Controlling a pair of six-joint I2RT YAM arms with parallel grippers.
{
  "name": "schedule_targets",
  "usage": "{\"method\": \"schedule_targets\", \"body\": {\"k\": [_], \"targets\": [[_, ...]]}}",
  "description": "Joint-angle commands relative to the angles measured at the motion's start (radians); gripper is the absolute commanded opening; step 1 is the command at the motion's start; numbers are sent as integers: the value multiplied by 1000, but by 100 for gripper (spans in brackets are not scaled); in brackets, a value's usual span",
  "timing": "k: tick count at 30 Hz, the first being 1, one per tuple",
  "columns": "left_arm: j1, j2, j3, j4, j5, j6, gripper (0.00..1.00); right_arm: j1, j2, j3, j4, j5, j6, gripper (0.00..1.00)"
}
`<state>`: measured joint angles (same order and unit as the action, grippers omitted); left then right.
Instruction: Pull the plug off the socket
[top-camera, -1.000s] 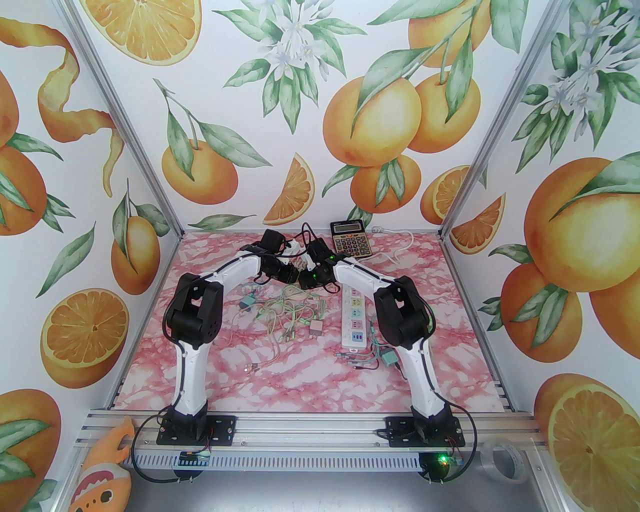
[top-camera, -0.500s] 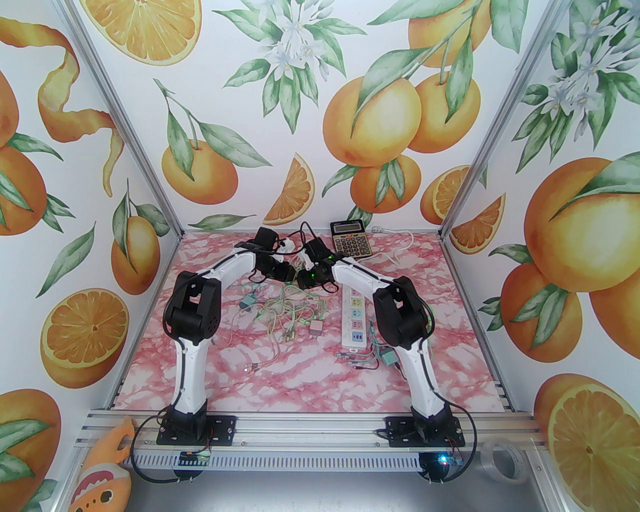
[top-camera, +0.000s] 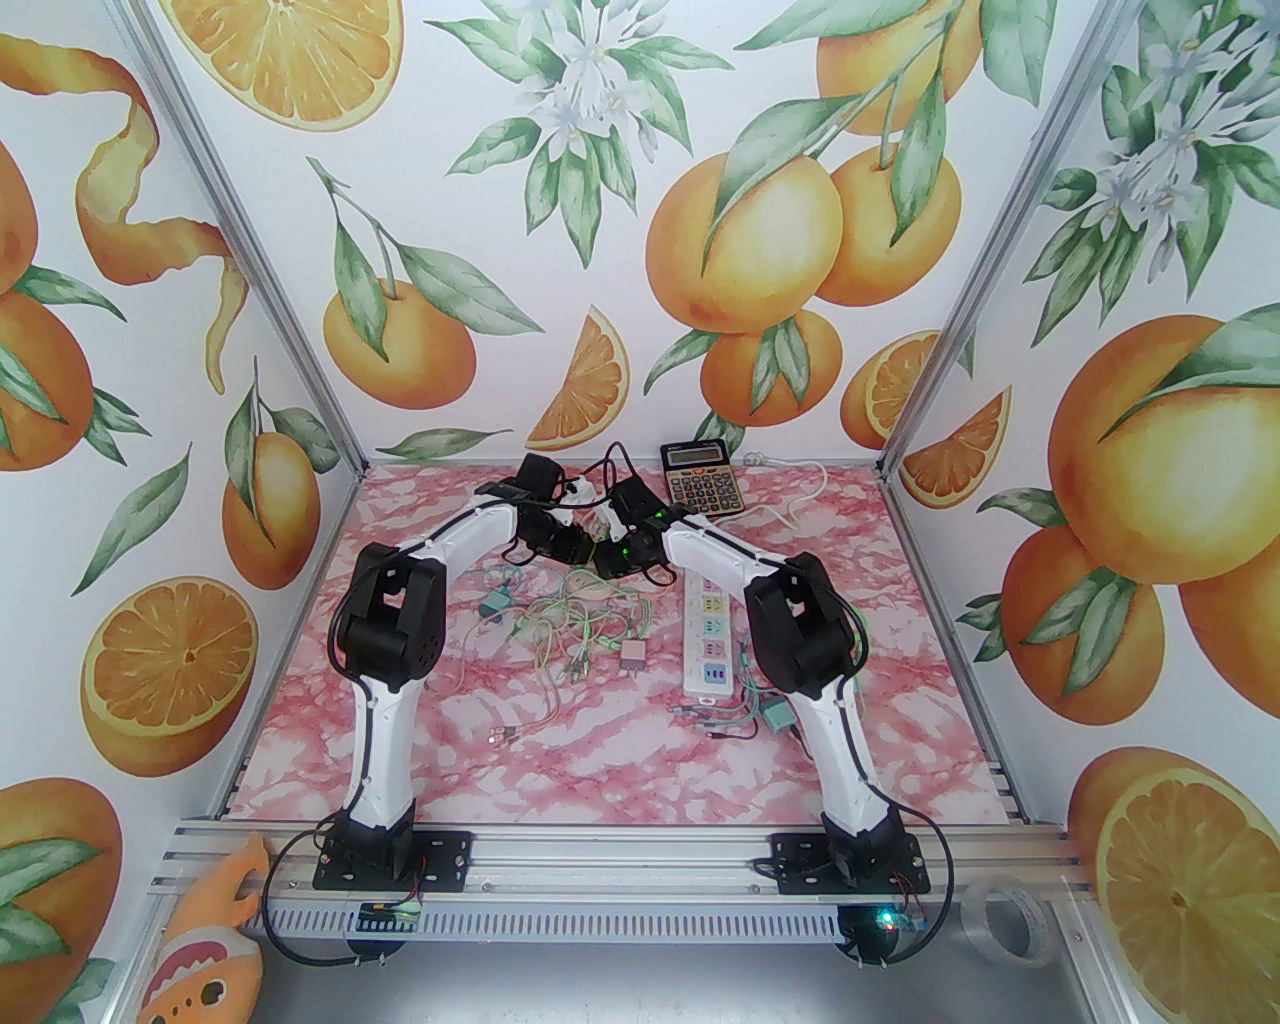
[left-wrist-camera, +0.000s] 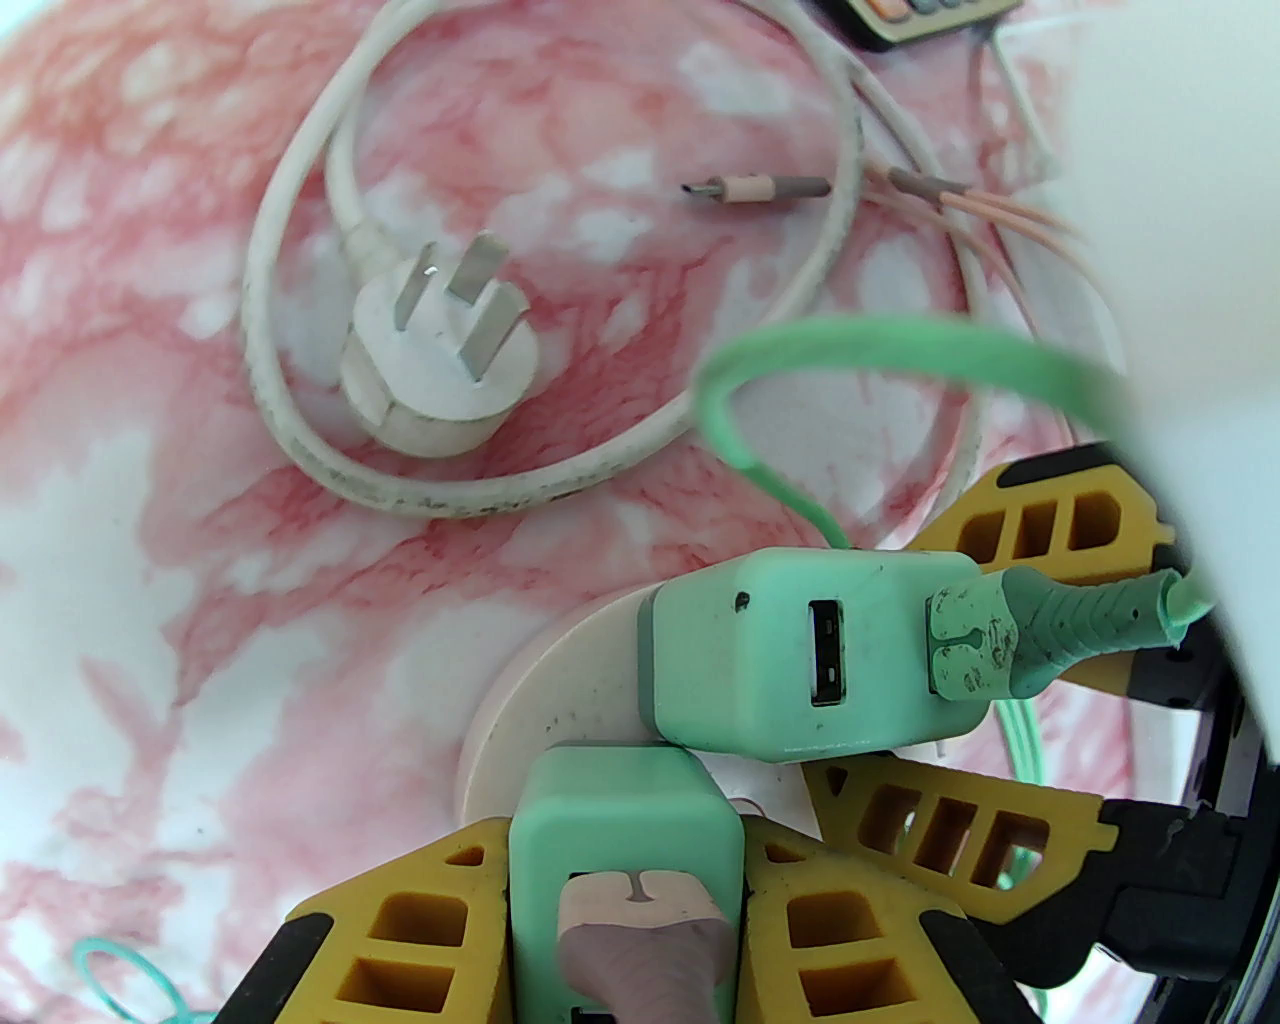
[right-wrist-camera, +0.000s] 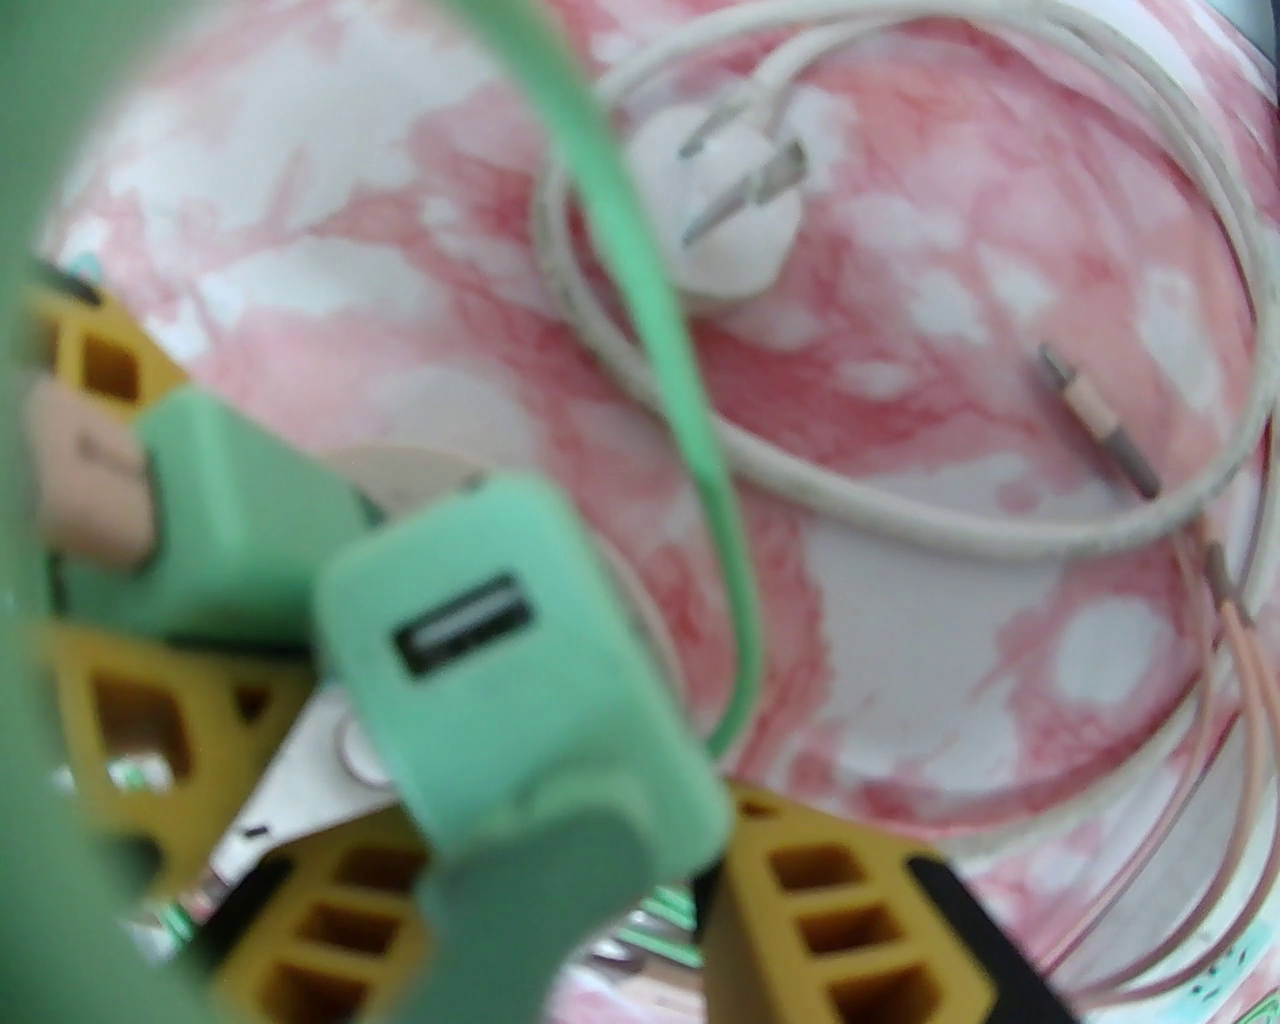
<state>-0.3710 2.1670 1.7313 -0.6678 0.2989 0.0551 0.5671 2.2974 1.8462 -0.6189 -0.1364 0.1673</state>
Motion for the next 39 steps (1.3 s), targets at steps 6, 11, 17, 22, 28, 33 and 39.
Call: {"method": "schedule_targets", "body": {"k": [6, 11, 17, 22, 28, 33, 39], "targets": [[-84, -106, -49, 58, -63, 145, 7, 13, 91, -31, -152, 44, -42, 36], [-62, -88, -39, 65, -69, 95, 5, 13, 66, -32, -141, -6, 6, 35], [-43, -96, -58, 93, -51, 63, 6, 7, -98, -77, -28, 6, 134, 49], [-43, -96, -61, 108, -58, 42, 7, -15, -199, -180, 137, -97, 399, 57], [-44, -73, -51, 130, -109, 4, 7, -25, -261, -375, 348, -128, 617, 55], [-27, -39, -10, 172, -144, -62, 7, -69, -235, -418, 452, -188, 724, 55], [10, 21, 89, 179, -101, -109, 8, -80, -176, -338, 411, -187, 710, 55]]}}
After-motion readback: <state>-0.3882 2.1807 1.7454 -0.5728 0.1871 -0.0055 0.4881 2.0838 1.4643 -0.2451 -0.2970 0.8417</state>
